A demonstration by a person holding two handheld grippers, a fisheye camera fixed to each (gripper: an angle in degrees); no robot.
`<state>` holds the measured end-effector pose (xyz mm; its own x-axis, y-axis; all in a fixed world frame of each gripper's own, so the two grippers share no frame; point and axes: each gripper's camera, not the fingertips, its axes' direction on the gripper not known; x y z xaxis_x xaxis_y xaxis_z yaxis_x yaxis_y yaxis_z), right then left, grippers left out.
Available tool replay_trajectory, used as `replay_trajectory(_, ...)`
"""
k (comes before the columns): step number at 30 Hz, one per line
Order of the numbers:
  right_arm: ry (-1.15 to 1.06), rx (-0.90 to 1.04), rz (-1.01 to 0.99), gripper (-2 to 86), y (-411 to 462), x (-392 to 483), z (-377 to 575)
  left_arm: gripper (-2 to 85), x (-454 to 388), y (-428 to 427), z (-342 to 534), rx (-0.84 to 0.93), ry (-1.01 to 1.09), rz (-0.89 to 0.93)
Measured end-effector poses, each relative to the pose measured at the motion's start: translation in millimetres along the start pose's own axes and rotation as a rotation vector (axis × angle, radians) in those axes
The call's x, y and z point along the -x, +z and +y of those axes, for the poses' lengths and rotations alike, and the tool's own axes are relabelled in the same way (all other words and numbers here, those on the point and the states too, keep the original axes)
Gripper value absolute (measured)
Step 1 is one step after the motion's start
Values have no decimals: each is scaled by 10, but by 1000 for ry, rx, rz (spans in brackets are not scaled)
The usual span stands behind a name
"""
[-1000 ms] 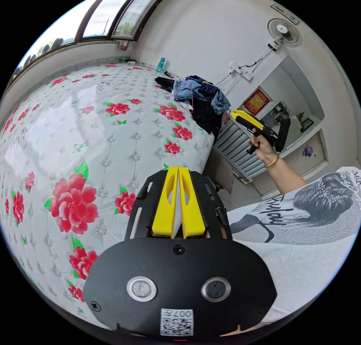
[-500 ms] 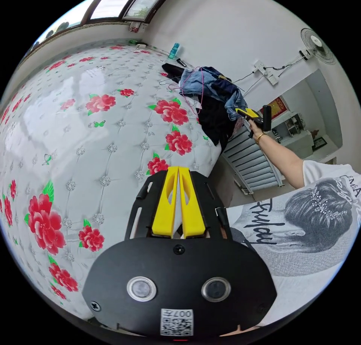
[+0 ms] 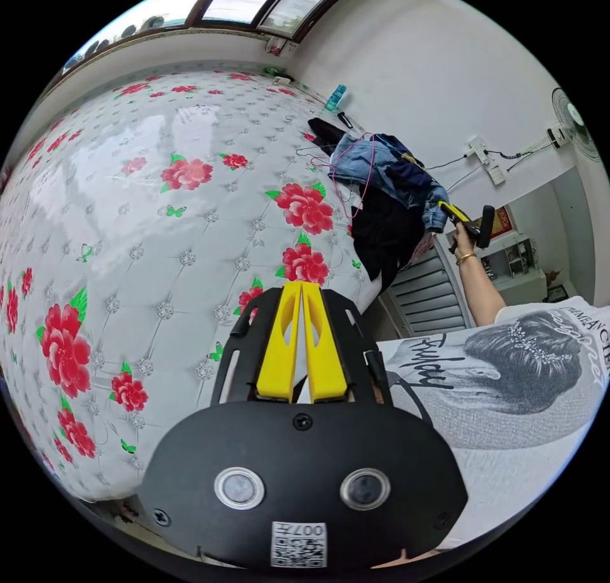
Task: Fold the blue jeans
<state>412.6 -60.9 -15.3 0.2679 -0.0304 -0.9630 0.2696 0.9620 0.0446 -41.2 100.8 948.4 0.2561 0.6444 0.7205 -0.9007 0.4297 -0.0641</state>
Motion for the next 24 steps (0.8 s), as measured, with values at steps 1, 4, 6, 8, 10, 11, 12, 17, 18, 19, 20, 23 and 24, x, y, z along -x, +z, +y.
replay_trajectory(1, 45, -50, -54, 50, -207, -205, -126, -10, 15, -19, 18, -14, 7, 12)
replay_trajectory(4, 126, -204, -239, 42, -771, -629, -521, -10, 43, -92, 74, -44, 43, 24)
replay_trajectory(6, 135, -289, -308, 38, -1131, -738, -800, -10, 68, -183, 137, -75, 65, 26)
replay_trajectory(8, 101, -396, -378, 34, -1522, -739, -1088, -10, 113, -296, 224, -102, 90, 30)
replay_trajectory(10, 49, -536, -439, 30, -2136, -610, -1498, -10, 205, -477, 393, -136, 123, 8)
replay_trajectory(11, 34, -566, -451, 30, -2295, -560, -1603, -10, 235, -527, 444, -145, 131, -2)
replay_trajectory(12, -4, -615, -487, 28, -2607, -443, -1817, -10, 299, -630, 555, -161, 146, -26)
replay_trajectory(17, -177, -753, -645, 21, -3695, 361, -2467, -10, 698, -1077, 1099, -231, 153, -84)
replay_trajectory(18, -241, -754, -715, 19, -3900, 650, -2598, -10, 831, -1206, 1256, -254, 138, -91)
replay_trajectory(19, -300, -757, -770, 18, -4073, 973, -2695, -10, 970, -1345, 1428, -287, 119, -91)
replay_trajectory(20, -335, -756, -793, 18, -4152, 1150, -2736, -10, 1041, -1418, 1515, -303, 111, -86)
replay_trajectory(23, -481, -762, -966, 16, -4483, 2042, -2880, -10, 1385, -1787, 1964, -387, 71, -56)
replay_trajectory(24, -531, -742, -1078, 16, -4572, 2418, -2938, -10, 1504, -1937, 2150, -425, 59, -56)
